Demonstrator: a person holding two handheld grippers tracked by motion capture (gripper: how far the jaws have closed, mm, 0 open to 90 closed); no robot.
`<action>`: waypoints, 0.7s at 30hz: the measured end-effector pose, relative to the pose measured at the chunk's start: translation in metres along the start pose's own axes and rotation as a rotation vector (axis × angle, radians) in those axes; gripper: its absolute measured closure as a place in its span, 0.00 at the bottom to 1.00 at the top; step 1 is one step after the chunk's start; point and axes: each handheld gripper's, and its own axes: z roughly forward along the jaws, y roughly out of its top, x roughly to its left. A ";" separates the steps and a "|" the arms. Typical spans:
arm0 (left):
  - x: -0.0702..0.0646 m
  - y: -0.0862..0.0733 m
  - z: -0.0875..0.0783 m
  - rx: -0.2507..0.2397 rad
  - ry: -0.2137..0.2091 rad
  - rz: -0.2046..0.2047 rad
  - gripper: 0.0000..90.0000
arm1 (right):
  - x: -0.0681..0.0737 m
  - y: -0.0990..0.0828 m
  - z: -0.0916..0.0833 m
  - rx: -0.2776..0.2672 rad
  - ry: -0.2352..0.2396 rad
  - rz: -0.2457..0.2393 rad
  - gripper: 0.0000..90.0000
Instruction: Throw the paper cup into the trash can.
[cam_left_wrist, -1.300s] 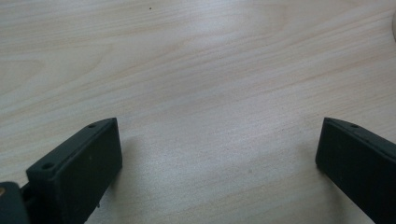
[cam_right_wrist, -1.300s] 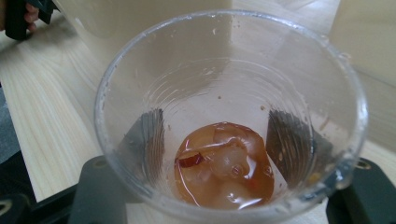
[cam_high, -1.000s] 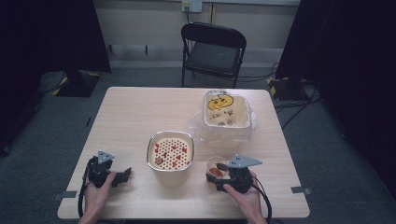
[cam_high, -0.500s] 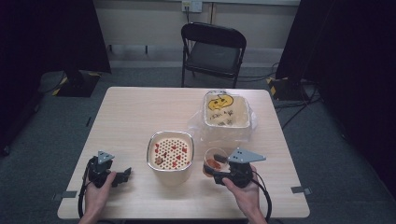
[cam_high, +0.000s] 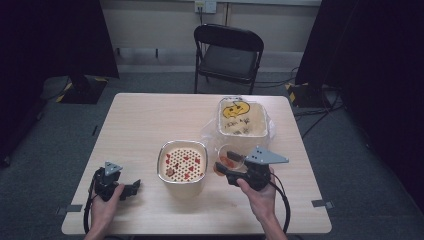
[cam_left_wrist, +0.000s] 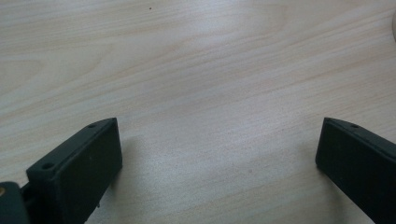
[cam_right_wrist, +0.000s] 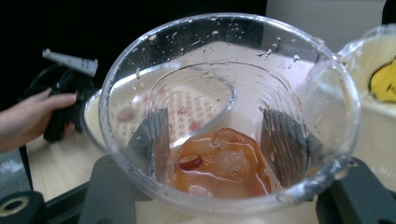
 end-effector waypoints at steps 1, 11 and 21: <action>0.000 0.000 0.000 0.000 0.001 0.000 0.00 | -0.001 0.003 0.001 -0.010 -0.005 -0.001 0.48; 0.000 0.000 0.000 0.000 0.000 0.000 0.00 | -0.012 0.032 0.017 -0.102 -0.034 0.011 0.48; 0.000 0.000 0.000 0.000 0.000 0.000 0.00 | -0.017 0.061 0.041 -0.134 -0.077 -0.026 0.48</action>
